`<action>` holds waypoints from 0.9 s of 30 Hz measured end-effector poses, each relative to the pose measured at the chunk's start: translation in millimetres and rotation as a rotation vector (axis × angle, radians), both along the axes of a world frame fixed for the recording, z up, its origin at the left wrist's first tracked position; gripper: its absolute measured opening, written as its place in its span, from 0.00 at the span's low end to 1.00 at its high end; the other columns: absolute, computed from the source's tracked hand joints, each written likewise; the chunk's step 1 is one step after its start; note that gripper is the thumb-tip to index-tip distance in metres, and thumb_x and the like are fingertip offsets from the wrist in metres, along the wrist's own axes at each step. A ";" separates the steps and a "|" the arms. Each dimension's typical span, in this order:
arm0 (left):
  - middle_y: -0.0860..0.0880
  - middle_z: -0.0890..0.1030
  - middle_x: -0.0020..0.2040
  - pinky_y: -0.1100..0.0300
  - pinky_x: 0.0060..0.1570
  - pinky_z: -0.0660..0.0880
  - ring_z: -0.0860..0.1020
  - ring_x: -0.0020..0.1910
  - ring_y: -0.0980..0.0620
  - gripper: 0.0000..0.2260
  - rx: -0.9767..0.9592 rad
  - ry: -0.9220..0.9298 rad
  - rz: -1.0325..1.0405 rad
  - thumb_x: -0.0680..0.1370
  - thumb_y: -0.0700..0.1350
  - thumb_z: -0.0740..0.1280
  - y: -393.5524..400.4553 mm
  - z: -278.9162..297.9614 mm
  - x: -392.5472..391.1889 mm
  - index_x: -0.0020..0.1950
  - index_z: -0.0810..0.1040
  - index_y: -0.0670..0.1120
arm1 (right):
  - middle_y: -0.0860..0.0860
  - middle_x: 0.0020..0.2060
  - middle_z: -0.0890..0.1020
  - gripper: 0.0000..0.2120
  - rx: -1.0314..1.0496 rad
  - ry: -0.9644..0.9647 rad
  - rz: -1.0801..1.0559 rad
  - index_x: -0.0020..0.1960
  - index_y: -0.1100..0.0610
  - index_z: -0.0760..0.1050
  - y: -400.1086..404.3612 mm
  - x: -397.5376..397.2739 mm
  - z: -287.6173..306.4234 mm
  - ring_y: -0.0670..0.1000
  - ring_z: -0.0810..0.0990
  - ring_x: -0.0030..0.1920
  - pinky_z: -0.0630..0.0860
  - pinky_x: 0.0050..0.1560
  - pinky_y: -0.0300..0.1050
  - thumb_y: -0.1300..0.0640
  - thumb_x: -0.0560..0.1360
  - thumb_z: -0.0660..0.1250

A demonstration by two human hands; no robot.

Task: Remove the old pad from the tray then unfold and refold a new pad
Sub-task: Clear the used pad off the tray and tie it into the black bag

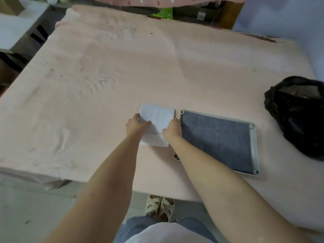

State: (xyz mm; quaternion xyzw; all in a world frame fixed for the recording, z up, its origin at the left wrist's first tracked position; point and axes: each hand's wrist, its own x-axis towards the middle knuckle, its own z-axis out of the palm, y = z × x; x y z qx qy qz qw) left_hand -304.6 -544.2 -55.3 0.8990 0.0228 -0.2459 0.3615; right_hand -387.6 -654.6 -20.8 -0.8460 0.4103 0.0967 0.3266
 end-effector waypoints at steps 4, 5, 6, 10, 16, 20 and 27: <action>0.42 0.72 0.60 0.53 0.59 0.67 0.69 0.62 0.42 0.26 0.156 -0.101 -0.027 0.71 0.54 0.69 -5.2 -1.0 -7.2 0.67 0.69 0.49 | 0.63 0.66 0.67 0.25 -0.127 0.084 0.110 0.68 0.70 0.60 7.4 2.7 1.2 0.59 0.70 0.65 0.71 0.61 0.46 0.62 0.76 0.65; 0.42 0.71 0.61 0.53 0.59 0.66 0.68 0.62 0.41 0.27 0.208 -0.170 -0.043 0.71 0.53 0.69 -5.8 0.9 -10.1 0.67 0.68 0.47 | 0.63 0.66 0.66 0.25 -0.185 0.102 0.126 0.69 0.70 0.59 9.6 2.9 1.5 0.58 0.70 0.65 0.72 0.60 0.46 0.62 0.77 0.63; 0.42 0.70 0.62 0.53 0.60 0.64 0.67 0.63 0.41 0.27 0.255 -0.264 -0.079 0.72 0.52 0.69 -5.9 2.3 -12.6 0.67 0.67 0.45 | 0.63 0.66 0.66 0.25 -0.264 0.128 0.152 0.70 0.70 0.57 12.4 2.9 1.6 0.58 0.70 0.65 0.73 0.61 0.47 0.62 0.78 0.62; 0.44 0.53 0.77 0.54 0.73 0.49 0.51 0.76 0.47 0.27 0.408 -0.579 -0.585 0.81 0.50 0.54 -9.4 -2.8 -17.6 0.77 0.50 0.44 | 0.63 0.75 0.50 0.27 -0.500 0.200 0.446 0.75 0.68 0.44 23.9 5.4 -3.4 0.59 0.48 0.76 0.51 0.75 0.50 0.61 0.81 0.50; 0.47 0.39 0.78 0.51 0.74 0.37 0.37 0.76 0.50 0.26 0.572 -0.600 -0.905 0.82 0.53 0.39 -0.6 -23.6 -21.3 0.76 0.37 0.43 | 0.56 0.76 0.37 0.28 -0.604 0.344 0.680 0.75 0.62 0.35 23.3 -6.2 -28.1 0.55 0.35 0.76 0.36 0.75 0.52 0.53 0.82 0.44; 0.47 0.41 0.78 0.53 0.74 0.37 0.39 0.76 0.50 0.26 0.499 -0.612 -0.890 0.83 0.53 0.41 1.6 -32.1 -17.7 0.76 0.39 0.44 | 0.56 0.77 0.40 0.27 -0.644 0.322 0.706 0.76 0.62 0.36 17.7 -8.9 -36.7 0.55 0.38 0.76 0.36 0.75 0.52 0.51 0.83 0.41; 0.46 0.42 0.78 0.54 0.74 0.36 0.40 0.77 0.49 0.26 0.458 -0.585 -0.890 0.83 0.54 0.43 5.0 -33.7 -16.4 0.77 0.40 0.43 | 0.59 0.76 0.42 0.30 -0.713 0.354 0.732 0.76 0.63 0.38 11.4 -16.9 -35.2 0.56 0.40 0.76 0.36 0.74 0.54 0.45 0.82 0.39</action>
